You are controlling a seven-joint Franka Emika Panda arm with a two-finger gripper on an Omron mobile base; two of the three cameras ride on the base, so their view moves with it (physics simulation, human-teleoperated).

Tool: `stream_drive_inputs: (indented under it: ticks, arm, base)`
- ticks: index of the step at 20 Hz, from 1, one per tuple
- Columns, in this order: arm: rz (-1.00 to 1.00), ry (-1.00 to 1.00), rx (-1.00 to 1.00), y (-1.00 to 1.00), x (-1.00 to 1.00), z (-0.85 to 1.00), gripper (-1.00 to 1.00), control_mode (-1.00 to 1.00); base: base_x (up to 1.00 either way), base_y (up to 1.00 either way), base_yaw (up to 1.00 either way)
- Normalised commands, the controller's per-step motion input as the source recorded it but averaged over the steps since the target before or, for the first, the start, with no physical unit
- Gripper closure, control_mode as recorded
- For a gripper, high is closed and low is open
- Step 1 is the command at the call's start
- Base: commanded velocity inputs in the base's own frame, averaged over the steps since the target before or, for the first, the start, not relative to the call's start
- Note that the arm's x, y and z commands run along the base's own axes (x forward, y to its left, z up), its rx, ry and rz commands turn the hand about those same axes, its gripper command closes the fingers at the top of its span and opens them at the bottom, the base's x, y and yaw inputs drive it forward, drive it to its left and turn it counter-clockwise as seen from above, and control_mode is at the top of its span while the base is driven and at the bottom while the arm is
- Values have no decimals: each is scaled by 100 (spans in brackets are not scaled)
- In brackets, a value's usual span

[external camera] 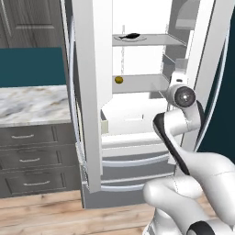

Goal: Retrieve the fish from the fridge and place it on the saucepan with marinade on the stove.

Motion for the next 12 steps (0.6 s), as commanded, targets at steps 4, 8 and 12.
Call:
stream_drive_inputs:
  ticks: [4, 8, 12]
  arm:
    - [-20, -6, 0, 0, 24, -9, -100, -100]
    - [-16, 0, 0, 0, 0, 7, -100, -100]
    - [-14, 0, 0, 0, 0, 14, -100, -100]
  base:
    - [0, 0, 0]
    - [0, 0, 0]
    - [0, 0, 0]
